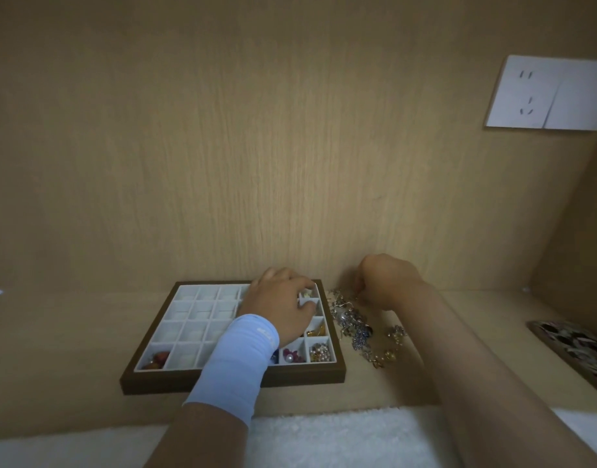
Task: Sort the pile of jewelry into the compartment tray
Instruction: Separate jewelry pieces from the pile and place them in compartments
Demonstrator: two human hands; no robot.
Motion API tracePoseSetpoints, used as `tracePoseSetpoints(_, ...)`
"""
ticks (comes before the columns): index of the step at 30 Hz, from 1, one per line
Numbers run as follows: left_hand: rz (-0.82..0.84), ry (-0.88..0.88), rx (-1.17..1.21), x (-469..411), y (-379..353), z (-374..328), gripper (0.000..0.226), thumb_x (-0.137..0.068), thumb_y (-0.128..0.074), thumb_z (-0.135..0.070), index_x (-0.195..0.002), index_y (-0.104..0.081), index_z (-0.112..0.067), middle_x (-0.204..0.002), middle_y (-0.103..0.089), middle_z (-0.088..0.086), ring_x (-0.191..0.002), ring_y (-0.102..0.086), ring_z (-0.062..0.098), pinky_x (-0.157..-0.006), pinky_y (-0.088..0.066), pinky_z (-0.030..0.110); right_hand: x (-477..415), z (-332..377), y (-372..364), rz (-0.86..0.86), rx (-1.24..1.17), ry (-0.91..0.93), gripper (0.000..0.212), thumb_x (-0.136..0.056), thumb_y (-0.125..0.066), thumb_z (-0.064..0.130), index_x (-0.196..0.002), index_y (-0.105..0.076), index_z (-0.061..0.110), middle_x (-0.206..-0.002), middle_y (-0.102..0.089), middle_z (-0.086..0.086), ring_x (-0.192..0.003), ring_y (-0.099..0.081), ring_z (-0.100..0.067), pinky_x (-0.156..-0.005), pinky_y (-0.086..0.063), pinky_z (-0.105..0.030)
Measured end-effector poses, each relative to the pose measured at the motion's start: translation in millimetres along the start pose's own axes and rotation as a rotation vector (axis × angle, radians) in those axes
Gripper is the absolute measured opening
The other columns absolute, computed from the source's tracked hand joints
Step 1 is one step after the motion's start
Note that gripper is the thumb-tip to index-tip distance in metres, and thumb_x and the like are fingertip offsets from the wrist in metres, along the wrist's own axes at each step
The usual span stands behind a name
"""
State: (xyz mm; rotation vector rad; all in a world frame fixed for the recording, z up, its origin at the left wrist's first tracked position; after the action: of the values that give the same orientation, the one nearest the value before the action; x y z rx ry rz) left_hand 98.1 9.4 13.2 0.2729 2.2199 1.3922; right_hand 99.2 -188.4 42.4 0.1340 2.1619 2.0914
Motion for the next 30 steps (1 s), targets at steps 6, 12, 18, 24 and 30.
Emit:
tracePoseSetpoints(6,-0.043,0.002,0.110,-1,7,0,0.030,-0.094,-0.053,-0.034,-0.124,-0.059,-0.036,-0.122,-0.056,-0.013,-0.119,-0.044,0.012,-0.103,-0.042,0.039,1,-5,4,0.029,-0.091,0.033,0.008,-0.086,-0.063,0.023,-0.083,-0.070,0.022,-0.084,-0.067,0.003,-0.078,-0.063,-0.019,-0.067,-0.051,-0.029)
tracePoseSetpoints(12,-0.085,0.015,0.232,0,10,0,0.026,-0.095,-0.053,-0.028,-0.118,-0.063,-0.035,-0.115,-0.061,-0.015,-0.112,-0.050,0.008,-0.100,-0.045,0.036,6,-8,12,0.061,-0.434,0.128,0.013,-0.089,-0.068,0.014,-0.092,-0.079,0.020,-0.080,-0.069,0.011,-0.065,-0.062,-0.001,-0.061,-0.048,-0.018)
tracePoseSetpoints(18,-0.053,0.046,0.327,1,8,-3,0.023,-0.096,-0.054,-0.027,-0.115,-0.064,-0.035,-0.105,-0.064,-0.018,-0.098,-0.058,0.003,-0.093,-0.052,0.033,8,-5,14,0.102,-0.585,0.205,0.018,-0.090,-0.069,0.008,-0.098,-0.078,0.021,-0.080,-0.072,0.007,-0.044,-0.055,0.010,-0.051,-0.044,-0.012)
tracePoseSetpoints(24,-0.081,0.098,0.660,-1,11,-14,0.021,-0.092,-0.064,-0.025,-0.110,-0.068,-0.034,-0.099,-0.069,-0.017,-0.095,-0.062,-0.002,-0.090,-0.050,0.024,21,10,27,0.188,-0.977,0.259,0.014,-0.095,-0.064,0.009,-0.101,-0.077,0.009,-0.079,-0.073,-0.003,-0.051,-0.053,-0.008,-0.043,-0.034,-0.018)
tracePoseSetpoints(30,-0.119,0.195,0.918,-1,17,-10,0.015,-0.082,-0.075,-0.026,-0.097,-0.075,-0.030,-0.092,-0.076,-0.012,-0.092,-0.069,0.004,-0.090,-0.052,0.029,22,22,32,0.205,-1.185,0.262,0.018,-0.094,-0.065,0.010,-0.109,-0.075,0.007,-0.070,-0.071,0.000,-0.049,-0.049,-0.008,-0.043,-0.032,-0.018)
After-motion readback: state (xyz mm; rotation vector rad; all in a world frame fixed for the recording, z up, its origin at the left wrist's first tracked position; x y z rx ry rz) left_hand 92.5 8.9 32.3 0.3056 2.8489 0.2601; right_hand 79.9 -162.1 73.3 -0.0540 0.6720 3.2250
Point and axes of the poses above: each hand's wrist, its own x-axis away from the middle knuckle, its own y-axis out of the back of the hand, z = x × y, the point moved 3 cm from there along -x, towards the middle knuckle
